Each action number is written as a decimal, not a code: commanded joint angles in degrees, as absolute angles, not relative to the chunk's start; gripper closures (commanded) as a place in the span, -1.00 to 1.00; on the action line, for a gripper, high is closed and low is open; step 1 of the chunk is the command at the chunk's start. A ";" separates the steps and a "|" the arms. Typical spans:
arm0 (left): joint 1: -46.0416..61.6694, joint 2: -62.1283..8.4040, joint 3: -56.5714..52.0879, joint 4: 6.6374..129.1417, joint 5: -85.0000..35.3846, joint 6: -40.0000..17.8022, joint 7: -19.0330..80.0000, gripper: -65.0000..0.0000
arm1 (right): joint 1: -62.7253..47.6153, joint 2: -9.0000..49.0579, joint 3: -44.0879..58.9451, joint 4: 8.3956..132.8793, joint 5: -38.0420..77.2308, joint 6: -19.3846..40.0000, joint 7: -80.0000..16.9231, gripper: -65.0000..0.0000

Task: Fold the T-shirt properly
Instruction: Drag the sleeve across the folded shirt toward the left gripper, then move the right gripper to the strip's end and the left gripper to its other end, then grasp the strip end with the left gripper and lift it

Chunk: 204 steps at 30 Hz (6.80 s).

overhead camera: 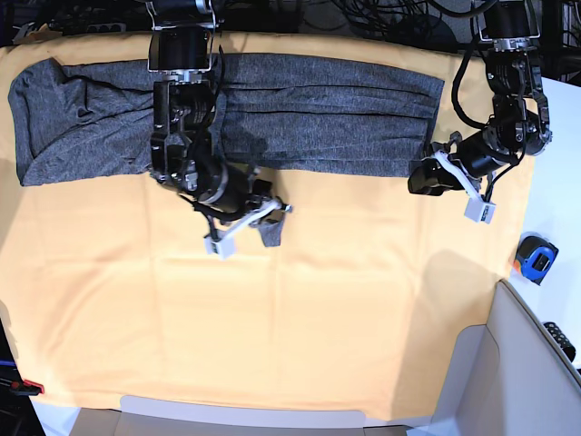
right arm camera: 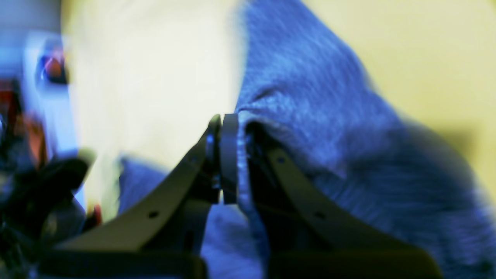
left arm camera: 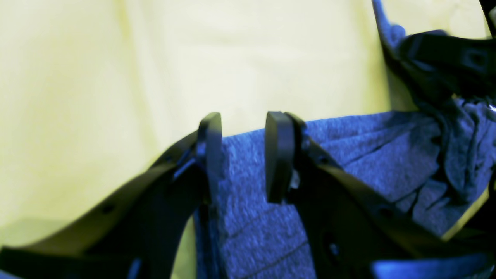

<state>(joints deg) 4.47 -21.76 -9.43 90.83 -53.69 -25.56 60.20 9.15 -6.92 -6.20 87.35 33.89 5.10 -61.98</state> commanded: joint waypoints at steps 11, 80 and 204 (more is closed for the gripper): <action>1.63 -24.40 -13.93 91.21 -54.55 -25.80 59.74 0.44 | 9.45 -1.19 -40.92 98.86 20.18 5.14 -60.97 1.00; 6.37 -24.66 -26.95 84.70 -70.99 -26.15 80.00 0.34 | -1.36 -4.53 14.37 111.69 27.30 5.14 -60.70 -0.55; -5.58 -4.97 17.10 85.85 -70.46 -33.89 73.19 0.99 | -10.59 11.30 50.68 107.21 30.73 5.49 -60.97 -0.55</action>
<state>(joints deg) -3.60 -5.41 16.99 84.66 -67.66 -33.45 75.09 -10.83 10.50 50.43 106.45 30.11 5.28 -61.95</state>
